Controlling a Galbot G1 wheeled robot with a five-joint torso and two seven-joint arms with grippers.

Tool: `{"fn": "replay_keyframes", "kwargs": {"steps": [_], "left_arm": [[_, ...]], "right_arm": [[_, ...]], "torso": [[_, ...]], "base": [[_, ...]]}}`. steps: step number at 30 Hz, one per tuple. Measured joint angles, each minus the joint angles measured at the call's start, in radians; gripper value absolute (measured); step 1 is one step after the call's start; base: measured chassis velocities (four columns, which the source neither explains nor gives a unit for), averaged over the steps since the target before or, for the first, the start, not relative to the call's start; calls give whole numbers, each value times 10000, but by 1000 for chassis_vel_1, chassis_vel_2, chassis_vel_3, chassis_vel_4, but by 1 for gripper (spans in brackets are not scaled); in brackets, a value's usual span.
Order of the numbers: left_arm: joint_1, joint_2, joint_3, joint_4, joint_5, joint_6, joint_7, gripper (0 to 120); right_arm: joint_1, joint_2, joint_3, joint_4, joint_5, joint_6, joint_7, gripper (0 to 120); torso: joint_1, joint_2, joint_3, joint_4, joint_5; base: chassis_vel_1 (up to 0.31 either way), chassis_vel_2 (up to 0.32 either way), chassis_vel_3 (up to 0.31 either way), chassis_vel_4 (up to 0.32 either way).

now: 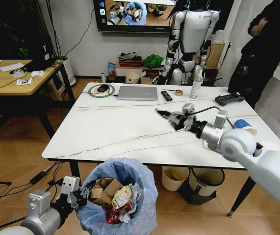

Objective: Pick up the trash bin and place the trash from the table into it.

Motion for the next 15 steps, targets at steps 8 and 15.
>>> {"fn": "replay_keyframes", "kwargs": {"steps": [8, 15], "left_arm": [[-250, 281, 46, 0, -247, 78, -111, 0], [-272, 291, 59, 0, -262, 88, -126, 0]], "right_arm": [[-254, -581, -339, 1132, 313, 680, -1441, 0], [-323, -737, -561, 1310, 370, 945, -2461, 0]], "torso": [[0, 0, 0, -3, -1], [0, 0, 0, -3, -1]], "base": [[0, 0, 0, 0], [0, 0, 0, 0]]}}
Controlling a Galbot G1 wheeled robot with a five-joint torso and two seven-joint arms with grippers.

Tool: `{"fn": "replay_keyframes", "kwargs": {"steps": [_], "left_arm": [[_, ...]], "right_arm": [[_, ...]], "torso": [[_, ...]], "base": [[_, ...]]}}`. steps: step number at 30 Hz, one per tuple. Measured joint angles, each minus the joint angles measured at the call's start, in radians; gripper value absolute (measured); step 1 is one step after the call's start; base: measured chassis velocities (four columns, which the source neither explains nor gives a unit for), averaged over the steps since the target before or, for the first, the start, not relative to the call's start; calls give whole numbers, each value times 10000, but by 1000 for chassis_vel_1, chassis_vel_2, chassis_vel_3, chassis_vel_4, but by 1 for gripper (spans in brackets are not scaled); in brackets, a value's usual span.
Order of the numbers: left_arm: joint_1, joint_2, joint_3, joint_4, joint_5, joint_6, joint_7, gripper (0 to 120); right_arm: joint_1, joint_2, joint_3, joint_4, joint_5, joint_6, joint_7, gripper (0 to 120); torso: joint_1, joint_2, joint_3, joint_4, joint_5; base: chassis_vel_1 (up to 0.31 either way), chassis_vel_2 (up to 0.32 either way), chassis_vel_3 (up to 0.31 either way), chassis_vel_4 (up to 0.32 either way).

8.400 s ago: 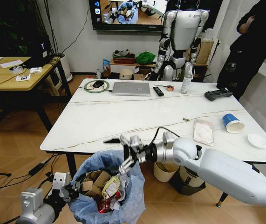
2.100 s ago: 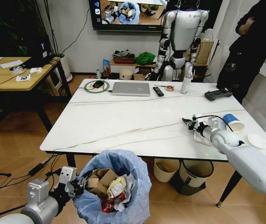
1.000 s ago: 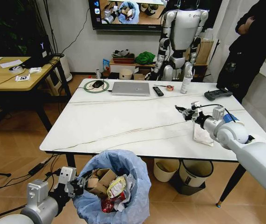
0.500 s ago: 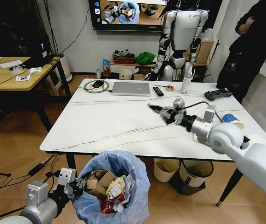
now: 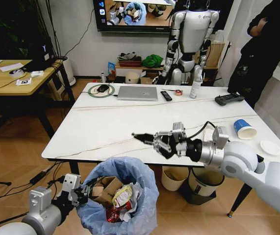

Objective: Pick up the trash bin and place the trash from the table into it.

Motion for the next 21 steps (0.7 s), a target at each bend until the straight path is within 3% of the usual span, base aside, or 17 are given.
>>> {"fn": "replay_keyframes", "kwargs": {"steps": [21], "left_arm": [[-49, -34, -3, 0, -11, 9, -7, 0]], "right_arm": [[-195, 57, -743, -523, -884, 585, -1540, 0]], "torso": [[0, 0, 0, 0, 0]], "base": [[0, 0, 0, 0]]}}
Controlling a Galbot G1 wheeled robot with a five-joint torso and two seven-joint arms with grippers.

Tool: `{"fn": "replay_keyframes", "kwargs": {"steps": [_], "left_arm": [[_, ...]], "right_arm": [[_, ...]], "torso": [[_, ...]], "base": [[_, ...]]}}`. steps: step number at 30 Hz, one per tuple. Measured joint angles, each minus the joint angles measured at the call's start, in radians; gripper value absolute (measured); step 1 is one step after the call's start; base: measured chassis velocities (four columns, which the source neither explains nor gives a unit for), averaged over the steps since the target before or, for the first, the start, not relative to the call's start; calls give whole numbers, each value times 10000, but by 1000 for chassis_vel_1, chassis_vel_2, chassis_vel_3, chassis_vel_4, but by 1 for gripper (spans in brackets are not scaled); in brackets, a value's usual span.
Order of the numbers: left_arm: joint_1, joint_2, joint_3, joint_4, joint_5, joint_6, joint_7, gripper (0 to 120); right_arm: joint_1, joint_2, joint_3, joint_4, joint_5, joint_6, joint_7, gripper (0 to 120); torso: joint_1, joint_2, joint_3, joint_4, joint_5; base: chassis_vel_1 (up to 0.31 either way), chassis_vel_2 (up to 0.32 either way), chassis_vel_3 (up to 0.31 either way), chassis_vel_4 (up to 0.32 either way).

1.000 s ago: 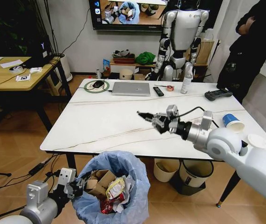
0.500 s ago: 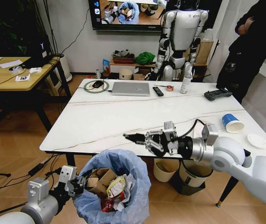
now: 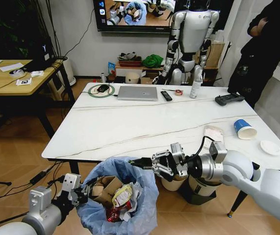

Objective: Pick up the trash bin and place the trash from the table into it.

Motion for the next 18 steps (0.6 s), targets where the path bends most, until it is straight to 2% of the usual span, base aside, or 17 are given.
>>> {"fn": "replay_keyframes", "kwargs": {"steps": [18], "left_arm": [[-82, 4, 25, 0, -84, 0, 3, 0]], "right_arm": [[820, 446, -1079, -656, -213, 175, -276, 0]], "torso": [[0, 0, 1, 1, 0]], "base": [[0, 0, 0, 0]]}}
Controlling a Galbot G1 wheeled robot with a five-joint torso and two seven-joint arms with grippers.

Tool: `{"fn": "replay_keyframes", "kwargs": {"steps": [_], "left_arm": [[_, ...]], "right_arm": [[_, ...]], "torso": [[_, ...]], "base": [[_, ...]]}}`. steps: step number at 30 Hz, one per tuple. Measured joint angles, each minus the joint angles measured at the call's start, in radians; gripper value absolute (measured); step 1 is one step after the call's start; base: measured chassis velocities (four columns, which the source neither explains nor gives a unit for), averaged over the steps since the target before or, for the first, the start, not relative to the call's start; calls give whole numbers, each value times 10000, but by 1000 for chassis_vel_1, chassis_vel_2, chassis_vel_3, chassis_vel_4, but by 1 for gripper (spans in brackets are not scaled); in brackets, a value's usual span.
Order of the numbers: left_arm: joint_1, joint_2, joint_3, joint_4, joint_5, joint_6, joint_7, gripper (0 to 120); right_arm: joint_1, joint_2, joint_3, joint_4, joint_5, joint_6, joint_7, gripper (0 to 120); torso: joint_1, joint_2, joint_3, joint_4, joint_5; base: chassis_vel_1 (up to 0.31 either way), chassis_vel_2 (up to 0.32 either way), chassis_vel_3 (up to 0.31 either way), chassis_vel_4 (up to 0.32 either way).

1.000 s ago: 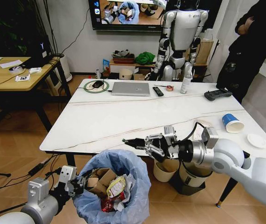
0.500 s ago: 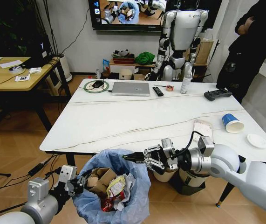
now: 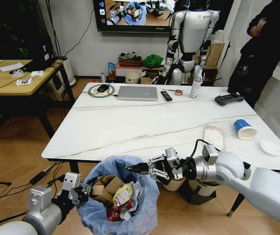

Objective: Pick up the trash bin and place the trash from the table into it.

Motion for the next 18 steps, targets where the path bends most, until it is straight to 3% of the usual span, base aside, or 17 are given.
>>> {"fn": "replay_keyframes", "kwargs": {"steps": [7, 18], "left_arm": [[-35, 8, -6, 0, -35, 0, 1, 0], [-86, 26, -1, 0, -111, 16, -16, 0]], "right_arm": [[100, 48, -149, -79, -14, -1, 78, 0], [4, 58, -182, -116, -186, -10, 234, 39]], "torso": [[0, 0, 0, -1, 0], [0, 0, 0, 0, 0]], "base": [[0, 0, 0, 0], [0, 0, 0, 0]]}}
